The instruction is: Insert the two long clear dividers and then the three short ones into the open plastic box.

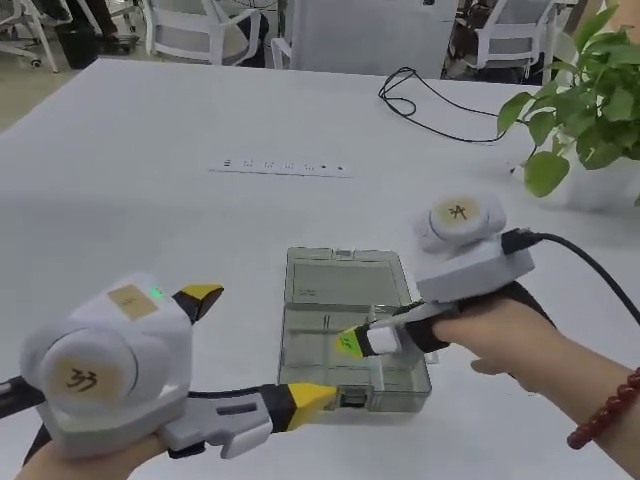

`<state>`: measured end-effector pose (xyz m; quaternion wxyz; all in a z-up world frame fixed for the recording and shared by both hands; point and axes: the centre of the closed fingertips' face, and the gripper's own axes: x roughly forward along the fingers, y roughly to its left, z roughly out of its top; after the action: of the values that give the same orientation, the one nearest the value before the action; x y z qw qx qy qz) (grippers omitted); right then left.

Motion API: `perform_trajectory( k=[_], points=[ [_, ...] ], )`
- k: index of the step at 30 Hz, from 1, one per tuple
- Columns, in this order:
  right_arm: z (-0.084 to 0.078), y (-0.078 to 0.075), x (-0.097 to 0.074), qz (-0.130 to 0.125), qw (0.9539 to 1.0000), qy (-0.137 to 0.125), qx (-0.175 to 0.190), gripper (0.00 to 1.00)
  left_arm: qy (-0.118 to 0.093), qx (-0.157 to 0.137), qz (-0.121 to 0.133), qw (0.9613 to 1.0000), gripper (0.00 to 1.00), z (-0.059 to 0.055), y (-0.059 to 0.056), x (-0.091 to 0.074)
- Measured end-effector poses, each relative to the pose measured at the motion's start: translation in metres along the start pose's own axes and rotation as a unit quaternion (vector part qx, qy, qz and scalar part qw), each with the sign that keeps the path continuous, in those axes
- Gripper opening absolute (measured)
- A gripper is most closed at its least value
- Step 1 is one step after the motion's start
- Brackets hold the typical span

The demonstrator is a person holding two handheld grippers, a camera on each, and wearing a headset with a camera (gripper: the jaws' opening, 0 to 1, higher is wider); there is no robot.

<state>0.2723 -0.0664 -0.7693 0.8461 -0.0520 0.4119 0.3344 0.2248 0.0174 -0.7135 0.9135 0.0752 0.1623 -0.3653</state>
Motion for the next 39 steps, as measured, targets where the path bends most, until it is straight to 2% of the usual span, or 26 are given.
perform_trajectory(
  k=[2, 7, 20, 31, 35, 39],
  points=[
    [-0.001, 0.0, -0.004, 0.002, 1.0, -0.005, -0.005, 0.58, 0.0, -0.004, 0.002, 1.0, 0.92, 0.0, 0.0, -0.001],
    [0.003, 0.005, -0.013, 0.025, 0.9986, -0.046, -0.006, 0.63, 0.003, -0.007, 0.008, 0.9999, 0.91, -0.002, 0.0, -0.002],
    [-0.009, -0.004, -0.035, 0.04, 0.9933, -0.107, -0.017, 0.73, 0.016, -0.014, 0.03, 0.9993, 0.89, -0.008, 0.006, -0.01],
    [-0.022, -0.01, -0.047, 0.049, 0.9893, -0.135, -0.028, 0.78, 0.04, -0.02, 0.049, 0.9978, 0.86, -0.016, 0.014, -0.016],
    [-0.026, -0.01, -0.049, 0.046, 0.9888, -0.136, -0.041, 0.8, 0.045, -0.017, 0.052, 0.9975, 0.84, -0.015, 0.017, -0.017],
    [-0.027, -0.009, -0.051, 0.043, 0.9884, -0.136, -0.051, 0.8, 0.068, -0.018, 0.061, 0.9957, 0.8, -0.02, 0.024, -0.016]
  ],
)
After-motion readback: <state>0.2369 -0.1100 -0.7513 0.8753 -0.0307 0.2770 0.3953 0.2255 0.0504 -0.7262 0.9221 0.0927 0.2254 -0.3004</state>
